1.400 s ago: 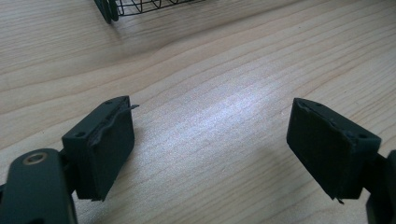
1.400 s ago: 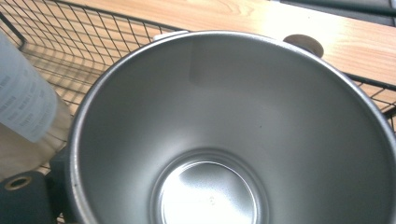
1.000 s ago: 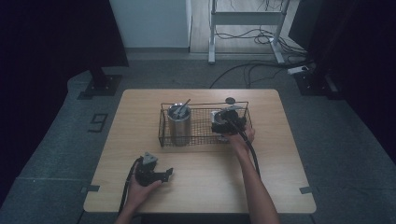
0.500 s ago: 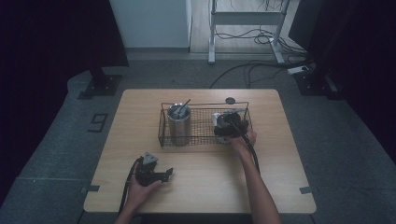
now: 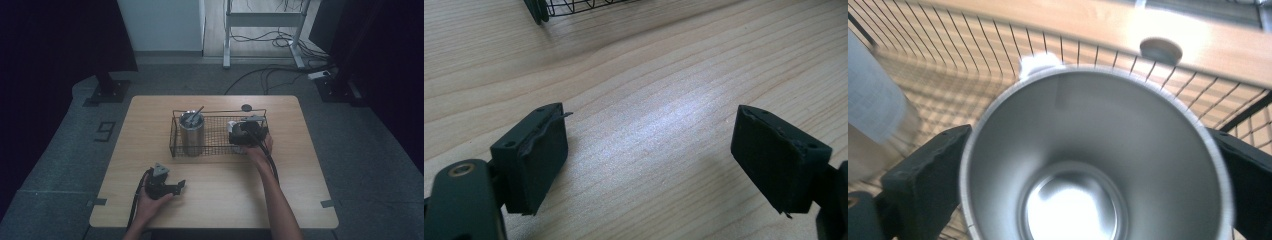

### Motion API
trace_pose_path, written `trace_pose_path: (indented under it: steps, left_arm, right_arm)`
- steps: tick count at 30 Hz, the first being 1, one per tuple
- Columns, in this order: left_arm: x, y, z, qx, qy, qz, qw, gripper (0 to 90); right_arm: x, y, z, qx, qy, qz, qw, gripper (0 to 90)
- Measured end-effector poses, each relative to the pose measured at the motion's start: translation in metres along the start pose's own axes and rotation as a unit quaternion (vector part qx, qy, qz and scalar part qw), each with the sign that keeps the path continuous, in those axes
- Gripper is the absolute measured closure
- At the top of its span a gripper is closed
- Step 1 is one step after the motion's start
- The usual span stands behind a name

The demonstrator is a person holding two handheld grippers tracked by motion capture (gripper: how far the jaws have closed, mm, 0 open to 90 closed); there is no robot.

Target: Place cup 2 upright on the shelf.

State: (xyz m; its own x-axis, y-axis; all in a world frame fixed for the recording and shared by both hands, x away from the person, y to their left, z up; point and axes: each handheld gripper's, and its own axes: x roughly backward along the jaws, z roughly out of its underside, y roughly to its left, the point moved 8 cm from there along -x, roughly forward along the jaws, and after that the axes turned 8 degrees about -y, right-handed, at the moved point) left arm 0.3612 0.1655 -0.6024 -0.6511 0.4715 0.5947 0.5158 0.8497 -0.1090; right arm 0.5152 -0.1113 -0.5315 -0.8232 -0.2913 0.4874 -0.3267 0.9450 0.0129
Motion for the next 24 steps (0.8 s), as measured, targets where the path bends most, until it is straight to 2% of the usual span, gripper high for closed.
trace_pose_path:
  steps: [5,10,24]
  left_arm:
    - [0.000,0.000,0.000,-0.001,0.001,-0.001,1.0000,15.4]
    - [0.000,0.000,0.000,-0.002,0.001,-0.001,1.0000,15.4]
    - [0.000,0.000,0.000,-0.004,0.000,-0.004,1.0000,15.5]
  right_arm:
    - [0.010,-0.004,-0.006,-0.006,-0.019,0.000,0.9998,1.8]
    - [0.018,-0.005,-0.004,-0.015,-0.026,-0.011,0.9995,2.8]
    - [0.045,-0.011,0.006,-0.008,-0.052,-0.006,0.9986,6.4]
